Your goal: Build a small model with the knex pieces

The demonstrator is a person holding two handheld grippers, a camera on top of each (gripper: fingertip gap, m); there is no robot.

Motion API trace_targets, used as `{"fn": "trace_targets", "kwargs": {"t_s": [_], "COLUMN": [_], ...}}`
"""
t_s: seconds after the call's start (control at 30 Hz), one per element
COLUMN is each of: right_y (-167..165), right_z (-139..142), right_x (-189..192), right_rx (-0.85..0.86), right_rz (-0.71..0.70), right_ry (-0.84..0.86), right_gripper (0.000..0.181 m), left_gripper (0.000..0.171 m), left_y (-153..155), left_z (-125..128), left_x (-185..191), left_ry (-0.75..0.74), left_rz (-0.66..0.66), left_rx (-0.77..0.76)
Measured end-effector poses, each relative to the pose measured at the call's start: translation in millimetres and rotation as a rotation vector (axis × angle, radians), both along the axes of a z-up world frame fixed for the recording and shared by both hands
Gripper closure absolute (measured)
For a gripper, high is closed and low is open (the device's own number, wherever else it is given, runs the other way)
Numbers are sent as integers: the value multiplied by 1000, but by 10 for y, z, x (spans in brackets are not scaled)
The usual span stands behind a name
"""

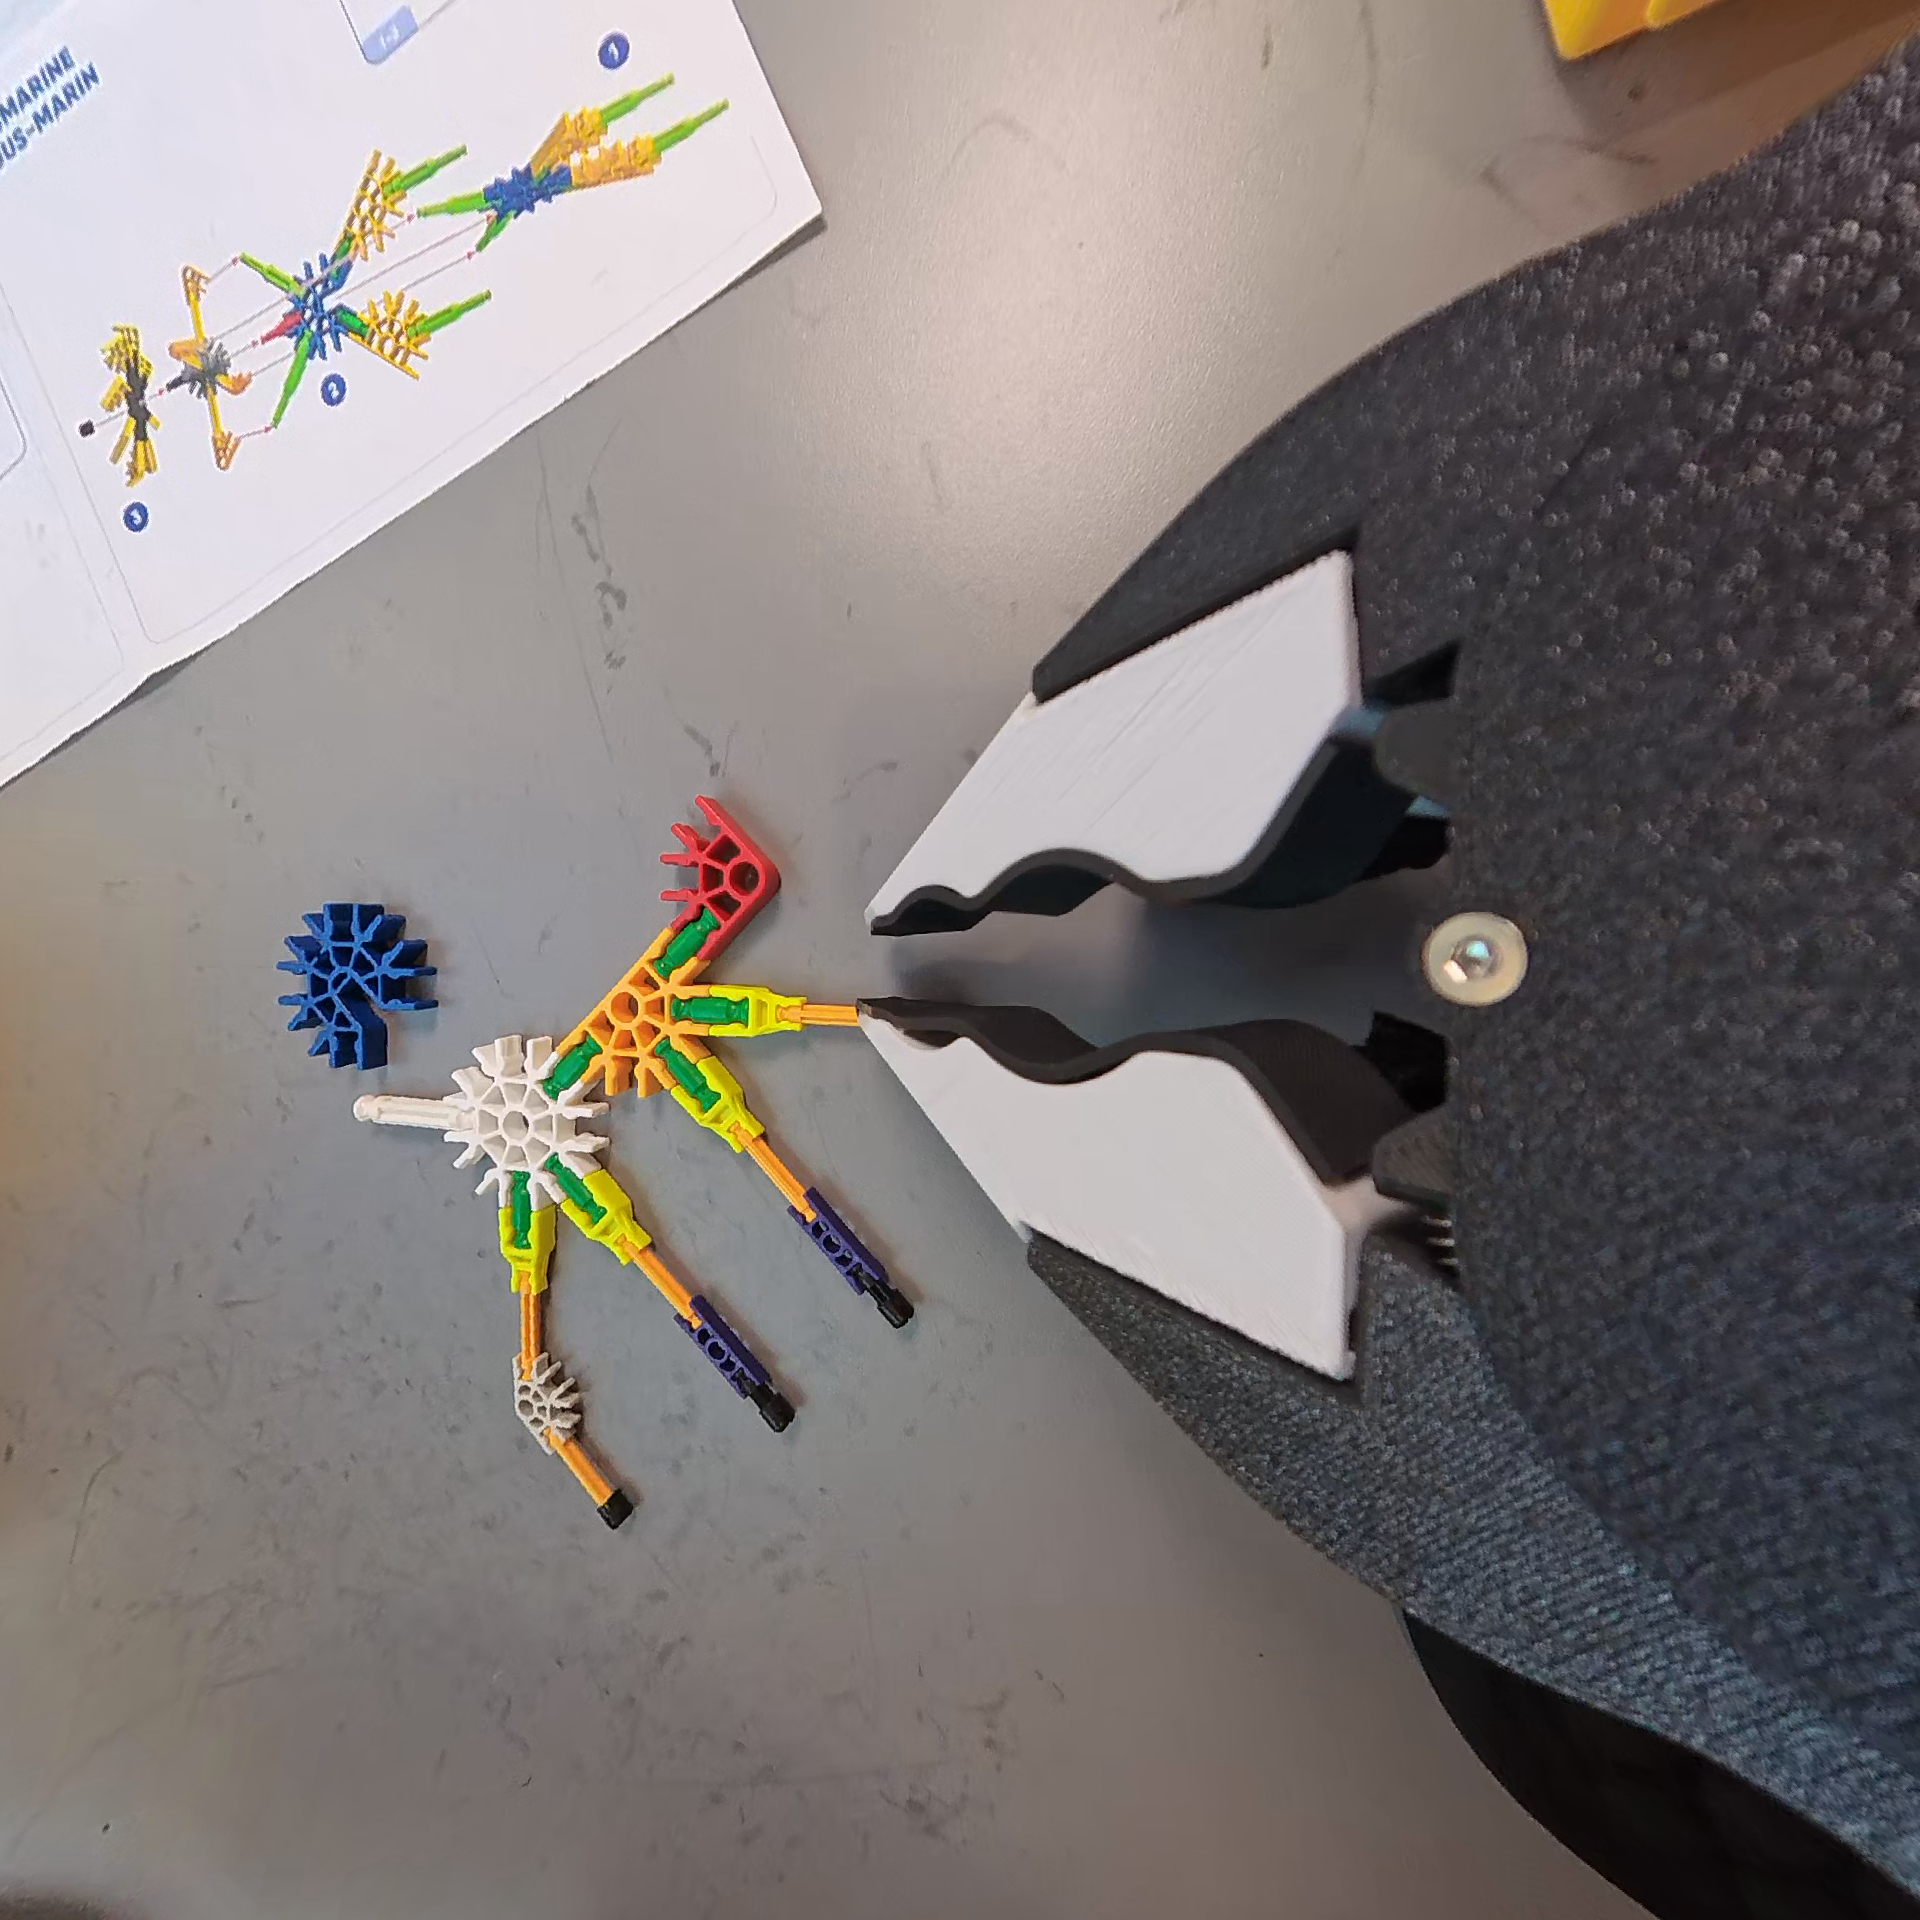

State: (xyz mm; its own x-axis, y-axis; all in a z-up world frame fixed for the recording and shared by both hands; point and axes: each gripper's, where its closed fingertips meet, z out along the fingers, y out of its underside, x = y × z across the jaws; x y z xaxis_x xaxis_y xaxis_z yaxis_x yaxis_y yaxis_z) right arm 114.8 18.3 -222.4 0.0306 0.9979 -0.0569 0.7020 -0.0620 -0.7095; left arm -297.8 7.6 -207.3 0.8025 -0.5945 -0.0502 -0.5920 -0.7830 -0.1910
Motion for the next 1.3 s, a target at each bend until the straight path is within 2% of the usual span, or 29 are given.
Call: {"fn": "trace_targets", "kwargs": {"t_s": [0.17,0.27,0.37,0.53,0.77,1.0,1.3], "right_y": [-7,3,20,-103,-502,-854,-1100], "right_z": [0,9,100,478,861,1168,1188], "right_x": [-1,-15,-81,-289,-610,-933,-998], "right_rx": [13,33,79,142,207,276,322], "right_rz": [4,1,5,62,153,191,276], "right_ry": [-4,-1,54,276,484,615,648], "right_gripper": [170,170,169,166,166,166,167], "left_gripper": [166,166,166,166,166,166,166], "left_y": [-16,-88,-274,-528,-662,-776,-867], "left_z": [741,1245,1489,1354,1068,970,1001], "left_x": [50,412,953,1752,2509,2951,3070], "left_ry": [7,-47,-71,5,105,155,156], "left_rz": [49,33,-45,-159,-337,-509,-559], "left_rx": [298,563,805,1085,1290,1391,1454]}}
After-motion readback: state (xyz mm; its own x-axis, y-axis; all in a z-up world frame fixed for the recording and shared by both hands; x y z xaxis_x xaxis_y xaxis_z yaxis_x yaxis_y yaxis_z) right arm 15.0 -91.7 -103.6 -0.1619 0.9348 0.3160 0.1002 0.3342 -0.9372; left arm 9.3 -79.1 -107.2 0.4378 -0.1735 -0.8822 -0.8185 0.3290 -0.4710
